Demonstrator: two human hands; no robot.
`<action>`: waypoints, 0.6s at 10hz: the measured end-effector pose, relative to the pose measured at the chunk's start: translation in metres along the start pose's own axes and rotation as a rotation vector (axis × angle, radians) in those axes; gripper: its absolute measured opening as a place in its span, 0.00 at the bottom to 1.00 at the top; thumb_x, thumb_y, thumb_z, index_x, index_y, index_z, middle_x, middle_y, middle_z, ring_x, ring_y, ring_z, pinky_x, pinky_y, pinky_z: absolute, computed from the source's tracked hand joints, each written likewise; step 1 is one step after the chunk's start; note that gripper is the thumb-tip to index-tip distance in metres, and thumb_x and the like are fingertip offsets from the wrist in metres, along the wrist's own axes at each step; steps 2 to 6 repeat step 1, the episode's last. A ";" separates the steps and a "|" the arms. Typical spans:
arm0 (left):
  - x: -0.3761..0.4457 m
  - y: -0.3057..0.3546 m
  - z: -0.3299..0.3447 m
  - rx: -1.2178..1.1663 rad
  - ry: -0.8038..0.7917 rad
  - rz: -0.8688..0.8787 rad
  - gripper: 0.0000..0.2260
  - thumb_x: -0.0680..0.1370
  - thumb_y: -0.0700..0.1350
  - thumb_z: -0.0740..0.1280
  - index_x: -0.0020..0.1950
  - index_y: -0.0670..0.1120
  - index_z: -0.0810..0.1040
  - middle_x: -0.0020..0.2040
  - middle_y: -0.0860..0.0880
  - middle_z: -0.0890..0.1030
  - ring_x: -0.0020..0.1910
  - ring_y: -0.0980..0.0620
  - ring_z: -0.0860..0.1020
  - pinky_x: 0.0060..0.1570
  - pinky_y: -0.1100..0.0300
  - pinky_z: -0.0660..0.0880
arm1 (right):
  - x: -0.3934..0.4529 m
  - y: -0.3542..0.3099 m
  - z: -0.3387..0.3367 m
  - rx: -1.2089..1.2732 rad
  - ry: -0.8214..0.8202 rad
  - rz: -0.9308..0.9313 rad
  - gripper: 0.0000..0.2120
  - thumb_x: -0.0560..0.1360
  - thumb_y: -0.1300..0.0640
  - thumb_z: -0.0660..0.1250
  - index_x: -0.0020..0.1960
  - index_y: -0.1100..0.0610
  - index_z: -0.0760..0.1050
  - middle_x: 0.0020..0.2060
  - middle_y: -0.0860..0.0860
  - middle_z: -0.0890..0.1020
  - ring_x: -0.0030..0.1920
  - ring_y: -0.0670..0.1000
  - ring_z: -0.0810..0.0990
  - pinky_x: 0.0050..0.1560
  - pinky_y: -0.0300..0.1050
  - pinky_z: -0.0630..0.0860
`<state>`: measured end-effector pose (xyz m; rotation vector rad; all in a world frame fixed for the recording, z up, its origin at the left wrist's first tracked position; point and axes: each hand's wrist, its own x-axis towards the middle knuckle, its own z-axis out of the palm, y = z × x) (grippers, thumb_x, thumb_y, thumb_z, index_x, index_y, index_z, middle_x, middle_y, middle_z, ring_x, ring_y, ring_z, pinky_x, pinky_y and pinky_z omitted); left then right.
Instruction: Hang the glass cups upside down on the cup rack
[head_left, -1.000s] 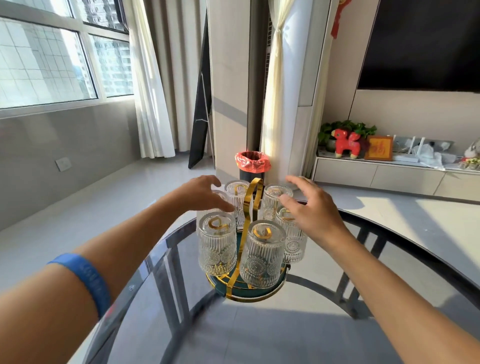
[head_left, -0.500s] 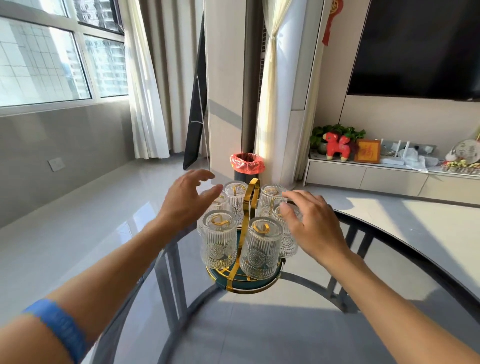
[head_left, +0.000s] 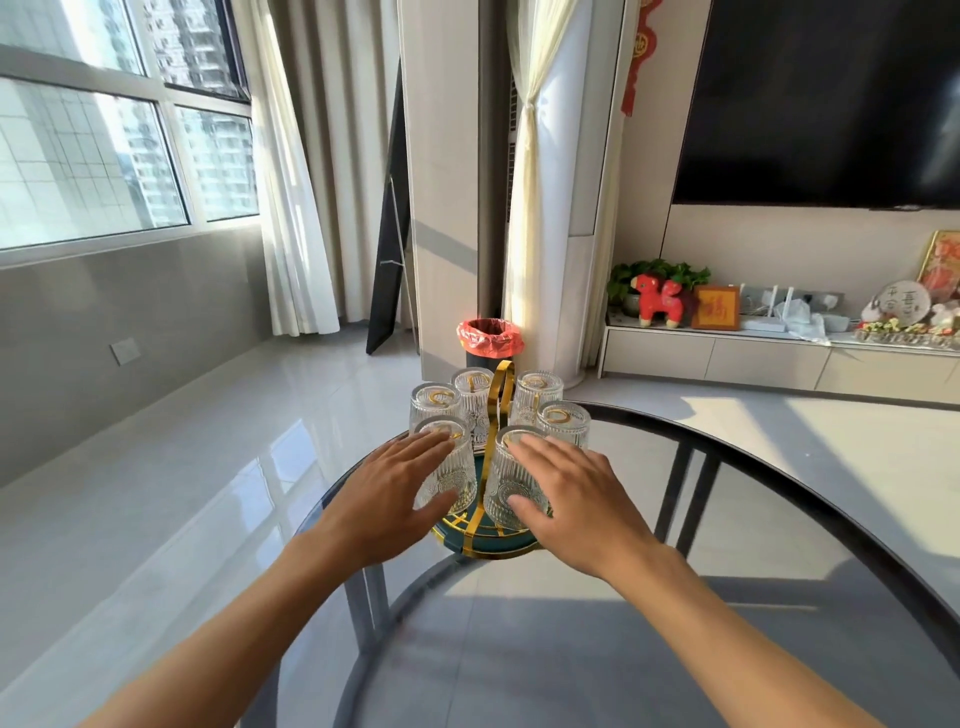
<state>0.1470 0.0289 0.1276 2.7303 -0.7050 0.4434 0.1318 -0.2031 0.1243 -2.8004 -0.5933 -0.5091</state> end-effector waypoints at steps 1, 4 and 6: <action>-0.005 0.004 -0.005 -0.017 0.017 -0.001 0.29 0.79 0.60 0.61 0.78 0.53 0.59 0.78 0.55 0.59 0.78 0.54 0.57 0.76 0.56 0.52 | -0.014 -0.006 -0.009 0.094 0.039 0.022 0.26 0.78 0.41 0.55 0.74 0.47 0.61 0.76 0.46 0.62 0.74 0.47 0.59 0.70 0.48 0.58; -0.005 0.004 -0.005 -0.017 0.017 -0.001 0.29 0.79 0.60 0.61 0.78 0.53 0.59 0.78 0.55 0.59 0.78 0.54 0.57 0.76 0.56 0.52 | -0.014 -0.006 -0.009 0.094 0.039 0.022 0.26 0.78 0.41 0.55 0.74 0.47 0.61 0.76 0.46 0.62 0.74 0.47 0.59 0.70 0.48 0.58; -0.005 0.004 -0.005 -0.017 0.017 -0.001 0.29 0.79 0.60 0.61 0.78 0.53 0.59 0.78 0.55 0.59 0.78 0.54 0.57 0.76 0.56 0.52 | -0.014 -0.006 -0.009 0.094 0.039 0.022 0.26 0.78 0.41 0.55 0.74 0.47 0.61 0.76 0.46 0.62 0.74 0.47 0.59 0.70 0.48 0.58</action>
